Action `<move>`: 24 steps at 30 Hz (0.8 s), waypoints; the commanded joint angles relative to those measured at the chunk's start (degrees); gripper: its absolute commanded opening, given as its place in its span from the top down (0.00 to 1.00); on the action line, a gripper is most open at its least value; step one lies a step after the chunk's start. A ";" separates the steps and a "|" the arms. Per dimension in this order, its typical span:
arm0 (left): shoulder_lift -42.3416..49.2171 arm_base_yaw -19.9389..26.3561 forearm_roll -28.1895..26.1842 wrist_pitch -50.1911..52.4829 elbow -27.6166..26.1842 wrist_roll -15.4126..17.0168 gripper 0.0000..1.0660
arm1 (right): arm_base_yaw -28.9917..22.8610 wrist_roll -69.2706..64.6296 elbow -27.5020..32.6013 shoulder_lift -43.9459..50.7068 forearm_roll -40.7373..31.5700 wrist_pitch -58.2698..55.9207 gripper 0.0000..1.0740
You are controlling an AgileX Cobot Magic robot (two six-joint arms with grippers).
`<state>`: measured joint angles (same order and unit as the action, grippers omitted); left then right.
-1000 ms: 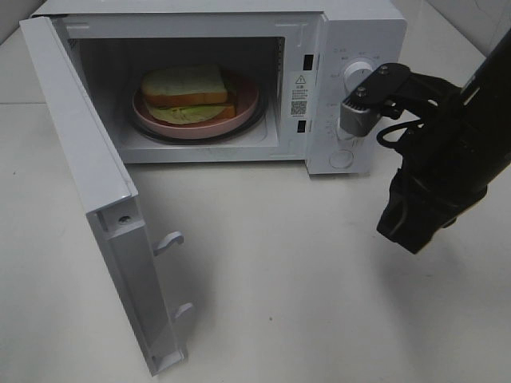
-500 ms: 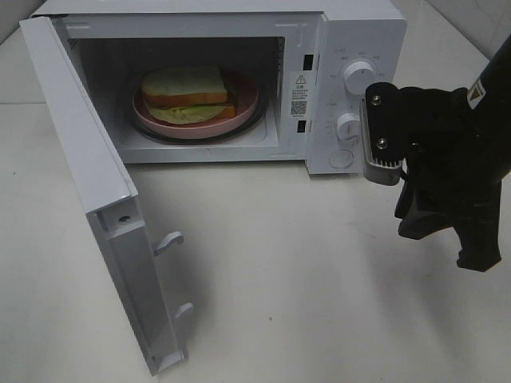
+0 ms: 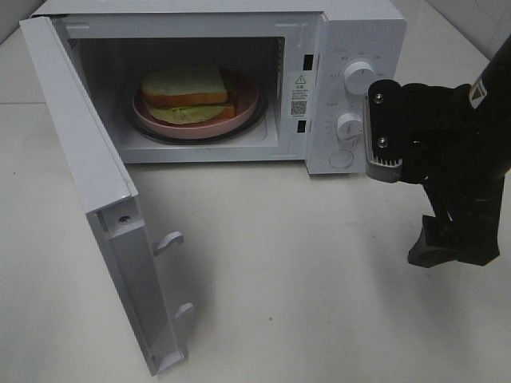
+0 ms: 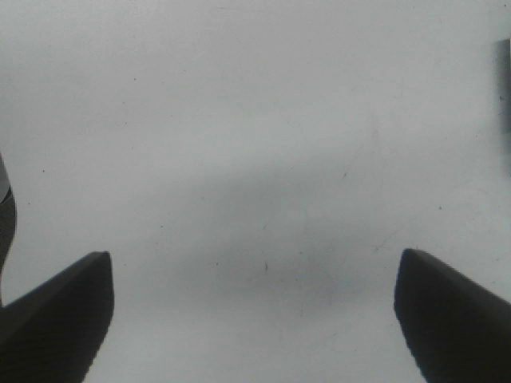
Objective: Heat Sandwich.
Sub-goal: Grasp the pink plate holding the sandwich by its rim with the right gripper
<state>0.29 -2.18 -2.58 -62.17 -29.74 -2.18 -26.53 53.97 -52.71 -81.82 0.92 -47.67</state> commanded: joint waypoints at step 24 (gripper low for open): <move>0.69 0.29 -0.11 0.74 0.11 0.11 0.08 | -9.63 0.80 -11.40 -9.05 9.40 7.91 0.19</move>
<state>0.29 -2.18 -2.58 -62.17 -29.74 -2.18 -35.87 54.03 -62.85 -89.95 10.54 -40.39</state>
